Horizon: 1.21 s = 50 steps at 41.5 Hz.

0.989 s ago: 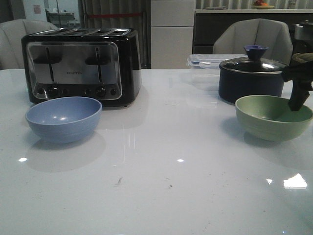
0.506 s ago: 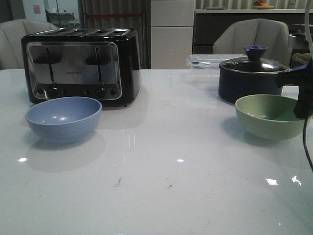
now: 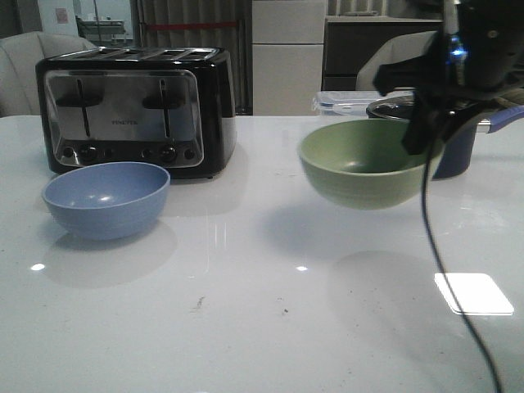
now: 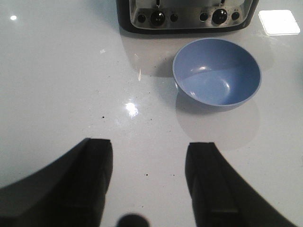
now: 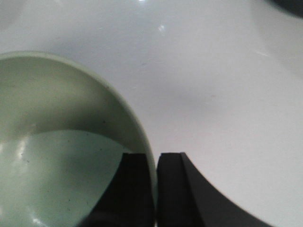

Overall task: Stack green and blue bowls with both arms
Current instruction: 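Carry the green bowl toward the table center and release it, then lift the right gripper away from the green bowl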

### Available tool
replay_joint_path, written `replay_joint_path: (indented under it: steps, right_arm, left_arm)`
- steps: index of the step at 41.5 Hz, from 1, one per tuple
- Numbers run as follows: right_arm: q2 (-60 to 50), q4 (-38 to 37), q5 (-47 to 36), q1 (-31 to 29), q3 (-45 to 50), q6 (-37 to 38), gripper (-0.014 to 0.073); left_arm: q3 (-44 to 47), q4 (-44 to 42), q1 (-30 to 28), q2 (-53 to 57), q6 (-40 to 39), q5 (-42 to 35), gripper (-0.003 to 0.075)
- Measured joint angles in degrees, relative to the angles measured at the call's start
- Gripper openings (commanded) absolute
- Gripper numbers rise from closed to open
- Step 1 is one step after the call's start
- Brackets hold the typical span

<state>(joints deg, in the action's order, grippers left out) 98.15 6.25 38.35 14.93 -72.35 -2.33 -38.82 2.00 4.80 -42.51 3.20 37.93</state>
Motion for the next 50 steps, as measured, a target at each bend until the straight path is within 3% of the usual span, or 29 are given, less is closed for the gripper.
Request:
replay_joint_path:
  steps: [8,17,20,27,30,39,50]
  right_arm:
    - [3.0,2.5,0.0,7.6,0.1,-0.1,0.0054]
    - [8.2,3.9,-2.7,11.5,0.2,-0.1,0.0064]
    - [9.3,4.1,-3.3,11.8,0.2,-0.1,0.0134]
    - [9.6,4.5,-3.9,11.8,0.2,-0.1,0.0466]
    - [9.0,4.4,-4.0,11.8,0.2,-0.1,0.0522]
    - [-0.4,3.0,-4.1,12.1,1.7,-2.0,0.0517]
    - [-20.4,2.8,-6.3,16.5,13.9,-3.6,0.0517]
  left_arm:
    - [0.0,0.0,0.0,0.0,0.0,0.0,0.0422]
    - [0.0,0.0,0.0,0.0,0.0,0.0,0.0422]
    - [0.0,0.0,0.0,0.0,0.0,0.0,0.0422]
    - [0.0,0.0,0.0,0.0,0.0,0.0,0.0422]
    - [0.0,0.0,0.0,0.0,0.0,0.0,0.0422]
    - [0.0,0.0,0.0,-0.6,0.0,-0.1,0.0422]
    - [-0.4,0.0,0.0,-4.0,0.0,-1.1,0.045]
